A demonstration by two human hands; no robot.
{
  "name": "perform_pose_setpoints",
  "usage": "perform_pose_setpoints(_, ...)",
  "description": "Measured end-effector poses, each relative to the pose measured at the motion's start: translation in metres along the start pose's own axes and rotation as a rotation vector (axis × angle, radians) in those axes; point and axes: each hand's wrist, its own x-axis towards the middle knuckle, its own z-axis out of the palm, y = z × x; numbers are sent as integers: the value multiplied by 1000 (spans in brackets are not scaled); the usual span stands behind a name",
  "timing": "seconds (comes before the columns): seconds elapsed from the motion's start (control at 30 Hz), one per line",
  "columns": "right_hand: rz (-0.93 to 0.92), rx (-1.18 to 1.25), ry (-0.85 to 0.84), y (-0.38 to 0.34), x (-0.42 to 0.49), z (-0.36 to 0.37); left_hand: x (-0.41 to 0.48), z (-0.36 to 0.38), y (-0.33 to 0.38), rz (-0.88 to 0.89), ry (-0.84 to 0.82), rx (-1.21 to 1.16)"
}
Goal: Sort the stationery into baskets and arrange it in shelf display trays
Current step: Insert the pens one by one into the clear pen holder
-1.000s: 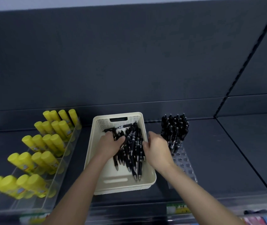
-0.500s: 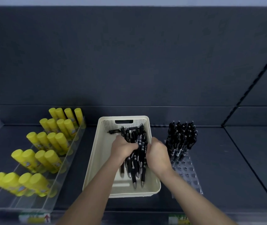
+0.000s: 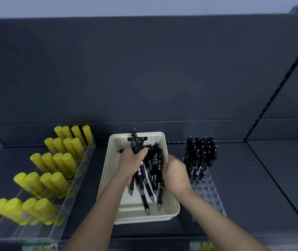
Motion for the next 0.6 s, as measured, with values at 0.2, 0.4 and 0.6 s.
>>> perform_pose_setpoints(0.2,-107,262,206,-13,-8,-25,-23,-12,17,121,-155,-104)
perform_pose_setpoints(0.4,42,619,-22,-36,-7,-48,-37,-3,36,265,-148,114)
perform_pose_setpoints(0.6,88,722,25,-31,-8,-58,-39,3,39,338,-288,48)
